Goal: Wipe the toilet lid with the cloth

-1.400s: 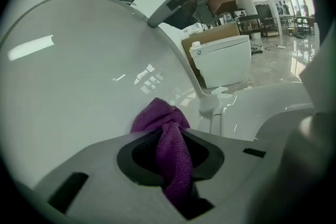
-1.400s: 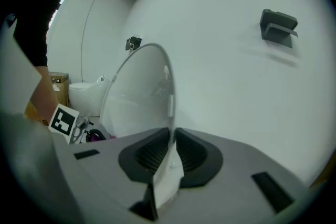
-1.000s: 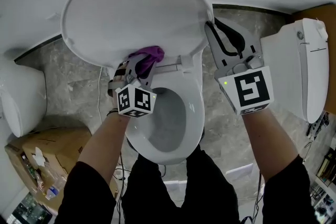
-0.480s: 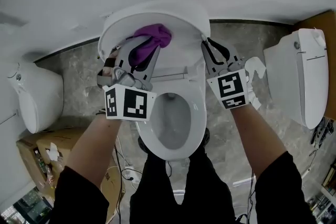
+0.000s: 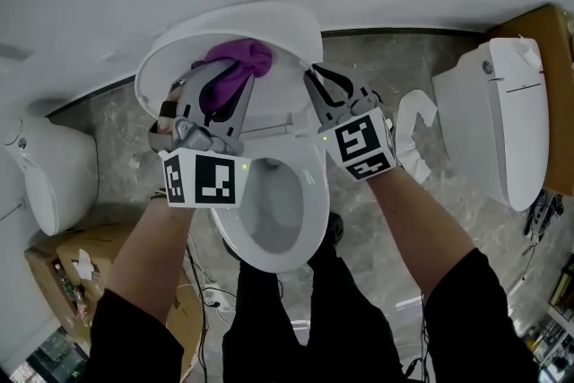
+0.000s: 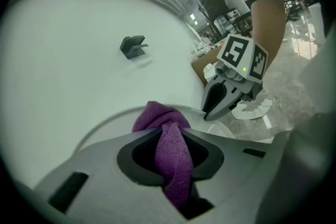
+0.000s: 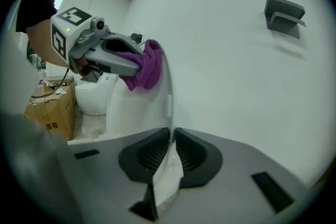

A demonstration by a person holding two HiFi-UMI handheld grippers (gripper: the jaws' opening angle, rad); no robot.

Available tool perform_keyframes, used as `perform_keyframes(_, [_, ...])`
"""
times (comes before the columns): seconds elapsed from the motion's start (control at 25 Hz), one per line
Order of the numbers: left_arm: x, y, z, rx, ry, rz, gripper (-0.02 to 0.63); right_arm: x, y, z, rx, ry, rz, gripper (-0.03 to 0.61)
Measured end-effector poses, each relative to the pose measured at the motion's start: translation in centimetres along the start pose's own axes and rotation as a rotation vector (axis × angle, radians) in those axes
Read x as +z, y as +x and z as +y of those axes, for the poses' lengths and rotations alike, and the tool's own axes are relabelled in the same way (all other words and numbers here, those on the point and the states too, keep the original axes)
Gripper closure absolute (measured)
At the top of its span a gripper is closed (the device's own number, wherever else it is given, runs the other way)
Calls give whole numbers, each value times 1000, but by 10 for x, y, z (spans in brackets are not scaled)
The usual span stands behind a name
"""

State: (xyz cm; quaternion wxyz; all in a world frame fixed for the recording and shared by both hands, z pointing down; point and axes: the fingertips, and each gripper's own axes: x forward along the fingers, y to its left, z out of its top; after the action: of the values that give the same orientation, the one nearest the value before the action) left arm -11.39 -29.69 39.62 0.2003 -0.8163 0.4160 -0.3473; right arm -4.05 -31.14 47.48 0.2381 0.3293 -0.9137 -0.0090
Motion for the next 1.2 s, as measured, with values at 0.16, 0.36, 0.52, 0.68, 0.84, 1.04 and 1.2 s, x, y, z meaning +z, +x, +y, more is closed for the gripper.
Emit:
perform_keyframes(0.16, [-29,22,-48,-55,-23,32,532,0,0,3,13,21,-29,543])
perform_keyframes(0.36, [-89,45,-113,-132,-26,95,534,2,0,3,8,32,-68,543])
perform_keyframes(0.52, [-140,59,-163,-187,-49,161,534,4,-1,2,-23,28,-102,543])
perform_keyframes(0.68, [-167,72,-201,-220,-65,187,534,6,-2,2,-34,12,-125,543])
perform_keyframes(0.84, [-186,84,-234,-271,-79,224,532,6,-4,1,-42,17,-129,543])
perform_keyframes(1.04, [-180,90,-244,-281,-88,232,534,7,-3,-1,-68,73,-127,543])
perform_keyframes(1.2, [-160,96,-245,-304,-72,227,534,5,-6,-3,-75,92,-87,543])
